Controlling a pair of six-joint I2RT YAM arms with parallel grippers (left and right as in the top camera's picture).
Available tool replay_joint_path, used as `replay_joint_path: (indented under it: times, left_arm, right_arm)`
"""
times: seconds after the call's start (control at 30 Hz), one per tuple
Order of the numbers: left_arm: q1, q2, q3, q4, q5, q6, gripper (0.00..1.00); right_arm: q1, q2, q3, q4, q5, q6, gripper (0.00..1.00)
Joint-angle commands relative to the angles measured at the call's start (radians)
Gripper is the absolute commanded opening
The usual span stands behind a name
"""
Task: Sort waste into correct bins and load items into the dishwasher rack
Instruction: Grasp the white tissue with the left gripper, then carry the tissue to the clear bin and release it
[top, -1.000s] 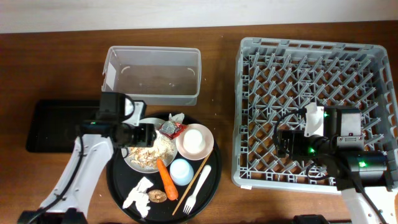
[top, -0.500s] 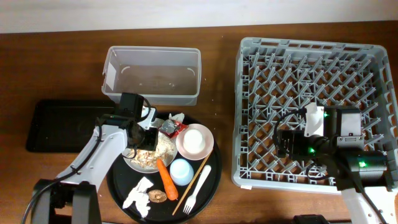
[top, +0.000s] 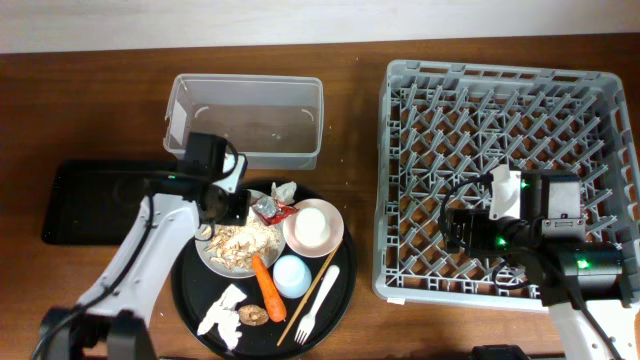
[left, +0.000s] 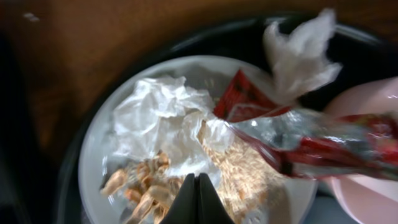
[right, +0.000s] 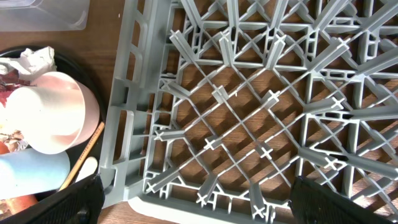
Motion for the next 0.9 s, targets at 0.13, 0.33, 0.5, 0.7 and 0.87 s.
replay_joint_path:
  times: [0.13, 0.33, 0.5, 0.7, 0.87]
  left_arm:
    - [-0.002, -0.149, 0.077, -0.036, -0.01, -0.001, 0.1]
    - [-0.002, -0.006, 0.009, -0.044, 0.047, 0.0, 0.44]
    - [-0.002, 0.159, 0.009, -0.043, 0.047, -0.001, 0.45]
    - [-0.002, 0.188, 0.013, -0.007, 0.042, 0.0, 0.01]
    - [-0.002, 0.101, 0.08, -0.087, 0.039, 0.0, 0.01]
  right_arm:
    - [0.006, -0.003, 0.021, 0.003, -0.005, 0.002, 0.98]
    - [0.006, -0.003, 0.021, 0.003, -0.005, 0.002, 0.98]
    - [0.006, -0.003, 0.021, 0.003, -0.005, 0.002, 0.99]
    - [0.006, -0.003, 0.021, 0.002, -0.005, 0.002, 0.99]
    - [0.006, -0.003, 0.021, 0.002, -0.005, 0.002, 0.98]
